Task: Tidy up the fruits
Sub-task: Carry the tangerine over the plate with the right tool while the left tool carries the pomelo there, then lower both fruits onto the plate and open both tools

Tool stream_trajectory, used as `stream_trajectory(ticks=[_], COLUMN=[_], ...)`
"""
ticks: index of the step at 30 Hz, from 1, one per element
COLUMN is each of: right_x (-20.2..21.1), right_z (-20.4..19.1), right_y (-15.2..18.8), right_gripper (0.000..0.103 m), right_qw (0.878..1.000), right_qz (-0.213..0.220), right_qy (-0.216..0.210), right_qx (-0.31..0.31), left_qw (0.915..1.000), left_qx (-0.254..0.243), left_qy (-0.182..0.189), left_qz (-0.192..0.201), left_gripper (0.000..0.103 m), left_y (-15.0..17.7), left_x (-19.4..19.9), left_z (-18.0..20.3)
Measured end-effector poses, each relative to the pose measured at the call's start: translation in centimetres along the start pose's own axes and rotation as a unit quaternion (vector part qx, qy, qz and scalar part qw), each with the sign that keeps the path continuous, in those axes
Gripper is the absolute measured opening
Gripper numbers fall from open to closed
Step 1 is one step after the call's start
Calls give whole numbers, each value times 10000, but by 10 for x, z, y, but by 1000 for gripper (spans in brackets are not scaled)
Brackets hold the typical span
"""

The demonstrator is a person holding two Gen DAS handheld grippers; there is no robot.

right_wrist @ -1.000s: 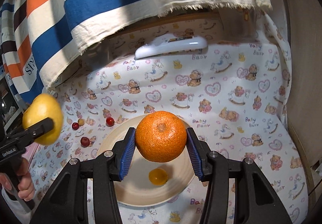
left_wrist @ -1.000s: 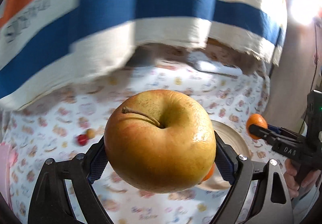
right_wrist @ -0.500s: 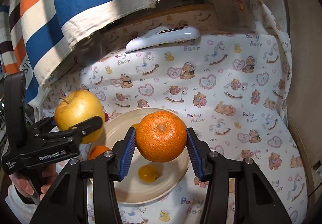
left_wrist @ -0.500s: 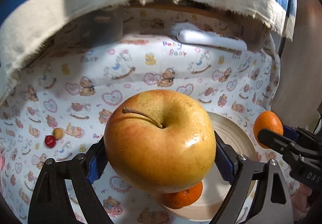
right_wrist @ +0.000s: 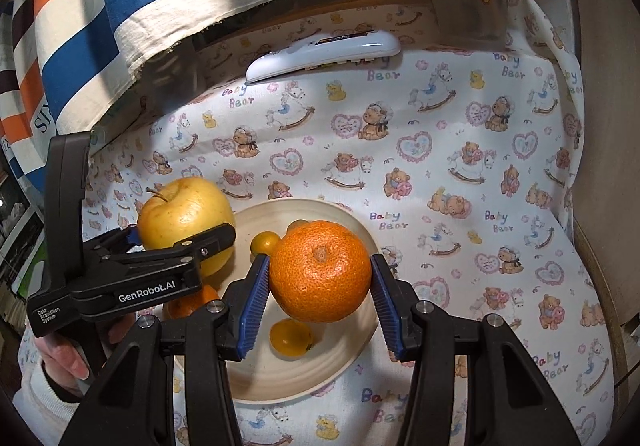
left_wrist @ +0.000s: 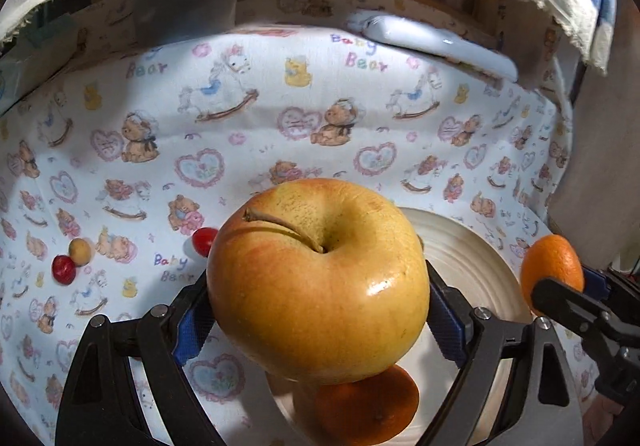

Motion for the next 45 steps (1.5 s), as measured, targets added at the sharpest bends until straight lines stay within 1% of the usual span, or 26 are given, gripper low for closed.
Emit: stream_trajectory(ticks=[3,7,12,15,21,23,24,25,26,29,35,37,39,41,42,43,45], right_x=[-3,-10,-14,-15,-19,-20,-20,-20,-20,-20,-21,-21,-20,-16,-13,-11,-6], right_z=[-2,-2,3,7,12,13,13,14,14,14,13,14,14,17,17,17,18], right_y=[0,2,4,5,7,7,7,8,8,8,8,8,8,6,5,4,1], right_gripper=[51,51,51,51,51,51,51,51,51,51,52,53,62,66,66,66,67], right_qw=[10000,9997,9995,9993,9989,9988,9988,9988,9988,9988,9988,9989,9989,9987,9989,9990,9988], right_qz=[-56,-159,-233,-258,-347,-368,-368,-368,-368,-367,-365,-371,-321,-198,-143,-110,-17], right_qy=[36,117,220,263,303,316,309,306,307,309,306,278,279,385,348,296,249], right_qx=[55,108,70,6,-76,-96,-97,-101,-106,-110,-102,-120,-183,-258,-287,-315,-412], left_qw=[9999,9999,9995,9992,9992,9987,9983,9979,9976,9983,9970,9971,9975,9982,9983,9980,9965], left_qx=[-109,-114,-273,-373,-382,-449,-479,-486,-454,-326,-328,-314,-273,-223,-224,-235,-277], left_qy=[-42,3,-137,-125,-131,-193,-238,-256,-266,-126,-189,-170,-167,-185,-138,-111,-178], left_qz=[23,15,33,-37,22,135,250,357,453,470,675,678,630,534,526,577,769], left_gripper=[90,90,90,90,91,94,100,102,102,102,102,102,102,102,102,102,102], left_y=[-1,-1,-1,2,1,0,-1,-3,-5,-8,-11,-10,-11,-11,-12,-14,-20], left_x=[-1,-5,-8,-13,-12,-7,-2,2,6,12,20,21,20,21,23,27,40], left_z=[2,2,4,6,5,5,6,6,6,6,4,4,4,2,3,4,3])
Point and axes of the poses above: each gripper's, at about its wrist camera, not at the fingertips, and x roughly against the way its jaws point, z to its right, y to its underside, the point moved 6 cm from there along -x, roughly the way its jaws point, and after that the axes turned 1 degree about z, right-handed, at the moved point
